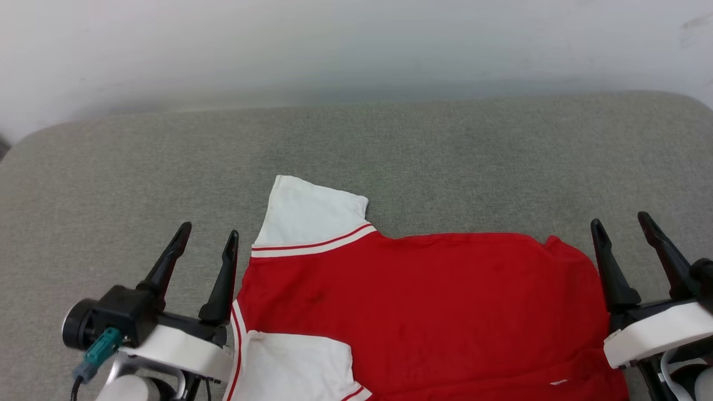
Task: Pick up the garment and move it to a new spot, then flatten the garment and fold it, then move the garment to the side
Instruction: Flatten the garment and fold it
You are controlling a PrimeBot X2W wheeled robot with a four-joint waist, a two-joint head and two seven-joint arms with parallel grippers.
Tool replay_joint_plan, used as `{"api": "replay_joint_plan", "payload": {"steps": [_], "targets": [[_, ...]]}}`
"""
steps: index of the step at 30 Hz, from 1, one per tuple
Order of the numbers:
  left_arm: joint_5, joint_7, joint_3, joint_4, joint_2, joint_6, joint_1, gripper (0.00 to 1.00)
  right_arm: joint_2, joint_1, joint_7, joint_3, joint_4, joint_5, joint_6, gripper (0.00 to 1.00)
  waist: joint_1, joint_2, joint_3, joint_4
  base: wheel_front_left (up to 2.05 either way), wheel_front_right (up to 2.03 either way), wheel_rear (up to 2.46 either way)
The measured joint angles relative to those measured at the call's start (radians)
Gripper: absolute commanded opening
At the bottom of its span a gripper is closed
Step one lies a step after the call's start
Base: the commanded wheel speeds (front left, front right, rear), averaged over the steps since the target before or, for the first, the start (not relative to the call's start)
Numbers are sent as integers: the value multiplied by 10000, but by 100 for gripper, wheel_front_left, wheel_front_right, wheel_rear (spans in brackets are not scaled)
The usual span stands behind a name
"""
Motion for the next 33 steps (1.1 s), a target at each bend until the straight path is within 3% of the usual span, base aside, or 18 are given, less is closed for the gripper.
{"api": "replay_joint_plan", "payload": {"steps": [3, 7, 12, 15, 20, 25, 30, 33], "targets": [[29, 0, 8, 479, 88, -591, -593, 100, 2, -141, -270, 207, -35, -82, 2, 100, 0, 0, 301, -204, 0, 0, 0], [-29, 642, 12, 1089, 608, -1225, -1757, 100, 4, -361, -516, 234, -150, -188, 0, 100, 0, 0, 768, -550, 0, 0, 0], [-412, 2504, -46, 1570, 1338, -2033, -3374, 100, 111, -562, -640, 353, -253, -255, 0, 100, 1, 0, 1446, -1033, 0, 0, 0], [-1045, 4236, -163, 1871, 1641, -2336, -4350, 100, 219, -705, -782, 412, -253, -284, 0, 100, 0, 0, 1857, -1335, 0, 0, 0], [-1923, 7375, -453, 2395, 2337, -2539, -5693, 100, 374, -994, -989, 788, -132, -337, 0, 100, 1, 0, 2484, -1846, 0, 0, 0], [-2665, 9752, -545, 3085, 2713, -2581, -6750, 100, 451, -1233, -1162, 1152, 48, -334, 0, 100, 1, 0, 3048, -2314, 0, 0, 0], [-2828, 11029, -702, 3661, 3049, -2508, -7186, 100, 533, -1380, -1283, 1202, 257, -253, 0, 100, 1, 0, 3487, -2695, 0, 0, 0], [-2803, 11256, -782, 3847, 3175, -2493, -7253, 100, 619, -1403, -1360, 1256, 387, -186, 0, 100, 1, 0, 3682, -2843, 0, 0, 0]]}}
